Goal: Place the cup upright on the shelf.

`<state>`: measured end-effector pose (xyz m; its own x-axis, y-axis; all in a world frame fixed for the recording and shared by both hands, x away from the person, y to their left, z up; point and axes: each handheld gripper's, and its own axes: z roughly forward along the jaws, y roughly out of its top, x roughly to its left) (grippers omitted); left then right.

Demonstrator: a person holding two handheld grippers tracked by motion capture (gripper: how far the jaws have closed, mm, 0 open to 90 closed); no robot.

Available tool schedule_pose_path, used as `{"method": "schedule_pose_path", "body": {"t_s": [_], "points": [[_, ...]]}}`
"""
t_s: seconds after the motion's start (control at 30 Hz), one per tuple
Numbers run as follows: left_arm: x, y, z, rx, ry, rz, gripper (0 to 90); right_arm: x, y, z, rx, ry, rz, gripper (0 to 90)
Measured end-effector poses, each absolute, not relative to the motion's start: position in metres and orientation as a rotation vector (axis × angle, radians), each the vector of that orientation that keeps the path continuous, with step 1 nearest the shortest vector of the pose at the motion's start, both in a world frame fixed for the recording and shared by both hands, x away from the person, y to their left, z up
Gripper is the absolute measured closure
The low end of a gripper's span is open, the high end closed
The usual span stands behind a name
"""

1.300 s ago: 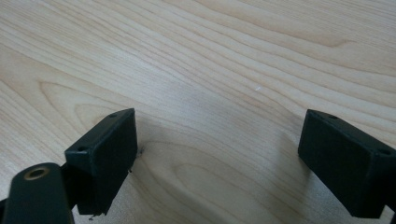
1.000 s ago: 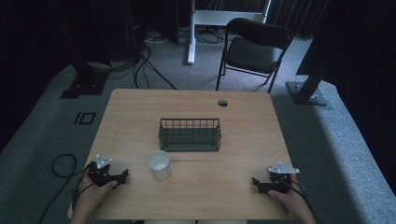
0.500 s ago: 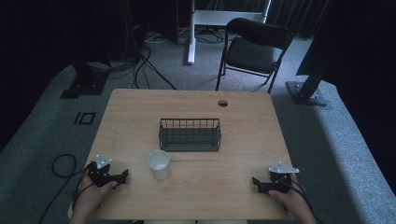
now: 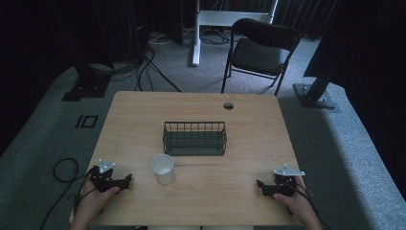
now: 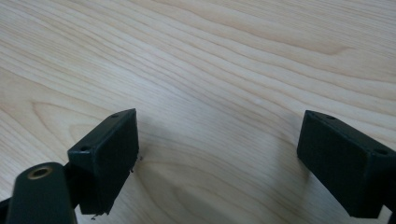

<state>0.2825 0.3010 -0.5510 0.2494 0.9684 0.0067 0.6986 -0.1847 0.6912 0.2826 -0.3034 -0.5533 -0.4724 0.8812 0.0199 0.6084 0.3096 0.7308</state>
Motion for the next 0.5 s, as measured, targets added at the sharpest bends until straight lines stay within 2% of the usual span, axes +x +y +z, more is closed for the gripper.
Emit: {"method": "schedule_pose_path", "body": {"t_s": [0.5], "points": [[0.282,0.301,-0.551,1.963,1.504,0.612,2.6,0.29,-0.281,-0.549,1.286,2.241,1.015,12.4]]}}
